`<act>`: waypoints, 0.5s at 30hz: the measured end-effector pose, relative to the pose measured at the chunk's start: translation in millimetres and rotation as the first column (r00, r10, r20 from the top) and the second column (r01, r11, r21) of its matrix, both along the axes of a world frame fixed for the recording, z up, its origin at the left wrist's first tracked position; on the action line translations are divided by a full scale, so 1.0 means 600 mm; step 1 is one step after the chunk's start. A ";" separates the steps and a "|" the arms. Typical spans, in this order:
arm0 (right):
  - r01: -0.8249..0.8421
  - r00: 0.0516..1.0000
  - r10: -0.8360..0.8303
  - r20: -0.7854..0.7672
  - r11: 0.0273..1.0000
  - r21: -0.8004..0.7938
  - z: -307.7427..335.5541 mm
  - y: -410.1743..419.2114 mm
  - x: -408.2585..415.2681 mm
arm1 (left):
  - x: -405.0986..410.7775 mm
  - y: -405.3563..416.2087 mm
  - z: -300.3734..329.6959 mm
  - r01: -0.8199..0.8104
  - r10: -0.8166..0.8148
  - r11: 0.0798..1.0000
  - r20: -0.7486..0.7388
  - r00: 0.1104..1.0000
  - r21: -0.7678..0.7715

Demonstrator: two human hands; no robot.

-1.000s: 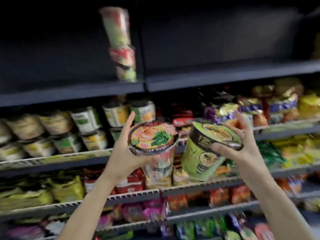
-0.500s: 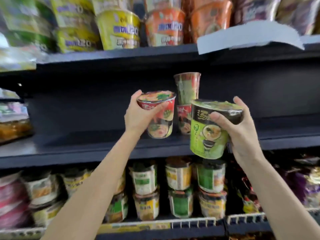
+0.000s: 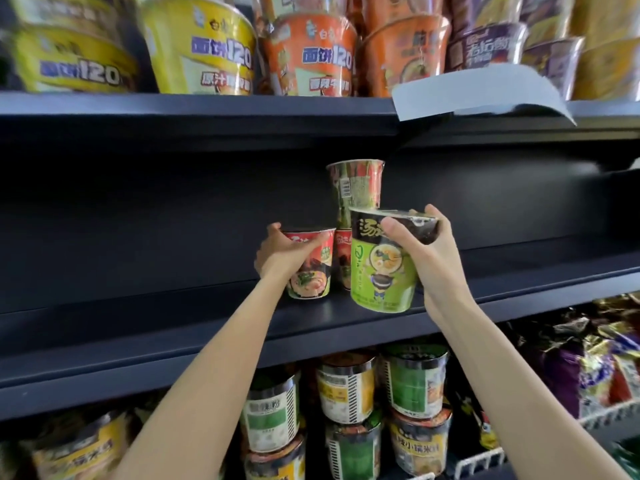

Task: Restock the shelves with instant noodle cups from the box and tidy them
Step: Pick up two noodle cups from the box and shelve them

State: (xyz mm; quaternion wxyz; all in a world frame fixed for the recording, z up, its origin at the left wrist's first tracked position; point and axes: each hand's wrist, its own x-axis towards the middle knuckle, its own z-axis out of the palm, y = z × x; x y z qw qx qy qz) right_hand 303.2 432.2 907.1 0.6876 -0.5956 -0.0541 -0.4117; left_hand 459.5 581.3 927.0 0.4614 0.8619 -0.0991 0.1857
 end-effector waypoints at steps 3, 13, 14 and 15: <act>0.012 1.000 -0.013 -0.026 0.999 -0.033 0.001 0.009 0.012 | 0.009 0.006 -0.008 0.015 -0.016 1.000 -0.045 0.999 -0.015; -0.136 0.990 0.128 -0.056 0.973 -0.185 0.023 0.117 0.075 | -0.069 0.136 0.015 0.329 -0.291 0.858 0.154 0.944 -0.395; -0.146 0.989 0.137 -0.061 0.968 -0.202 0.028 0.140 0.088 | -0.081 0.156 0.013 0.330 -0.288 0.830 0.161 0.944 -0.450; -0.155 0.987 0.145 -0.062 0.965 -0.209 0.032 0.166 0.101 | -0.094 0.172 0.011 0.329 -0.287 0.808 0.162 0.944 -0.489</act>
